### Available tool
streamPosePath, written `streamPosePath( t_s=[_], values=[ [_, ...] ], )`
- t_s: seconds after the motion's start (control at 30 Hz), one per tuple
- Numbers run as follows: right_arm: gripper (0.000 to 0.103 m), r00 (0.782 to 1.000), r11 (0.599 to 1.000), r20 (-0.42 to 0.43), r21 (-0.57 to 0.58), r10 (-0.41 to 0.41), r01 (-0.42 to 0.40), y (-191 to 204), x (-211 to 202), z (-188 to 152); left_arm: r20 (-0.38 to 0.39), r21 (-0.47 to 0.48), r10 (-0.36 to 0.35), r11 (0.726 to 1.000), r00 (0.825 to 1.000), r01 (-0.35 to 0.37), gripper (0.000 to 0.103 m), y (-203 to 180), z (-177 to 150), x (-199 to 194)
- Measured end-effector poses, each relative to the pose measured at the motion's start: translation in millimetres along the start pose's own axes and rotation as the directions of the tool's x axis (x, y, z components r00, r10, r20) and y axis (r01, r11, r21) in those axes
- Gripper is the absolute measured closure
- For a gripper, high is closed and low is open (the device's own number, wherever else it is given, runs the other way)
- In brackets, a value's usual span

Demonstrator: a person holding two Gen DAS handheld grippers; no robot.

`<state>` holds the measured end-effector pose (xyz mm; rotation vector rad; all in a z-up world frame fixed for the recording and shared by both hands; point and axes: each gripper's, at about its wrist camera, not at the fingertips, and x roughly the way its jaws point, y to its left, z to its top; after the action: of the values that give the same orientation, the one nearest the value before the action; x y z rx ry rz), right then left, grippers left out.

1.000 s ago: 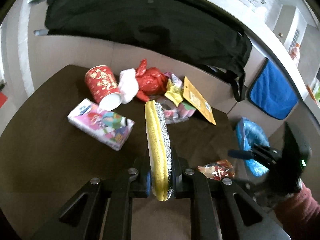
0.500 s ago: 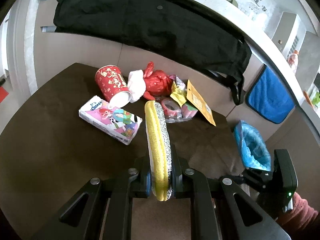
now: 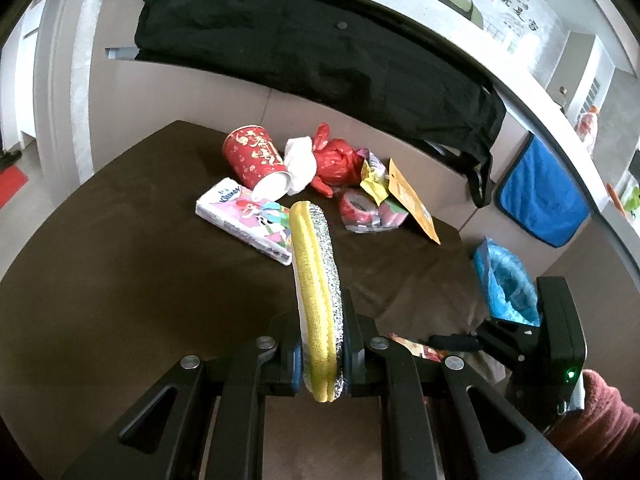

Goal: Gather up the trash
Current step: 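Carry the lid and wrapper over the blue bin and open both grippers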

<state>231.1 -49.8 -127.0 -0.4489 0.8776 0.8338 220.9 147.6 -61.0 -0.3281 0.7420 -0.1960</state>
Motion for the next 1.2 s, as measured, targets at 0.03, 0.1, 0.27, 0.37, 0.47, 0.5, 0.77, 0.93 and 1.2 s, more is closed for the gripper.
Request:
streamPosePath(
  t_s=[0.03,0.1,0.27,0.37,0.47,0.5,0.77,0.93,1.2],
  values=[
    [0.032,1.000,1.000,0.004,0.001,-0.008,0.008,2.0,0.7,2.1,0.003,0.004,0.003,1.000,1.000,-0.003,0.088,-0.2,-0.1,-0.8],
    [0.063,1.000,1.000,0.017,0.016,-0.021,0.021,3.5,-1.0,4.5,0.004,0.002,0.000,1.000,1.000,0.000,0.088,-1.7,0.0,-1.9],
    [0.065,0.996,0.993,0.075,0.112,-0.044,0.035,-7.6,-20.3,2.1,0.006,0.015,-0.008,1.000,1.000,0.008,0.088,-9.1,0.6,-4.0],
    [0.065,0.991,0.980,0.127,0.197,-0.052,0.026,-22.6,-42.3,-2.5,0.023,0.044,-0.017,0.999,1.000,0.016,0.088,-20.7,2.1,-5.5],
    [0.065,0.981,0.966,0.169,0.252,-0.100,0.055,-34.6,-68.7,-5.2,0.038,0.072,-0.041,0.997,0.998,0.038,0.088,-41.2,5.6,-7.6],
    [0.065,0.974,0.960,0.187,0.271,-0.125,0.071,-38.8,-80.6,-6.3,0.048,0.085,-0.052,0.995,0.998,0.048,0.088,-50.3,7.6,-9.1],
    [0.065,0.889,0.891,0.323,0.422,-0.324,0.171,-80.2,-189.7,-13.3,0.164,0.260,-0.129,0.962,0.978,0.083,0.088,-157.4,34.7,-22.5],
    [0.064,0.822,0.838,0.366,0.498,-0.436,0.223,-103.8,-248.3,-37.4,0.173,0.330,-0.168,0.938,0.971,0.104,0.088,-217.9,41.0,-11.9],
    [0.064,0.775,0.738,0.307,0.612,-0.552,0.284,-149.8,-274.4,-93.3,0.101,0.385,-0.258,0.900,0.961,0.201,0.088,-294.6,30.8,32.2]
  ],
)
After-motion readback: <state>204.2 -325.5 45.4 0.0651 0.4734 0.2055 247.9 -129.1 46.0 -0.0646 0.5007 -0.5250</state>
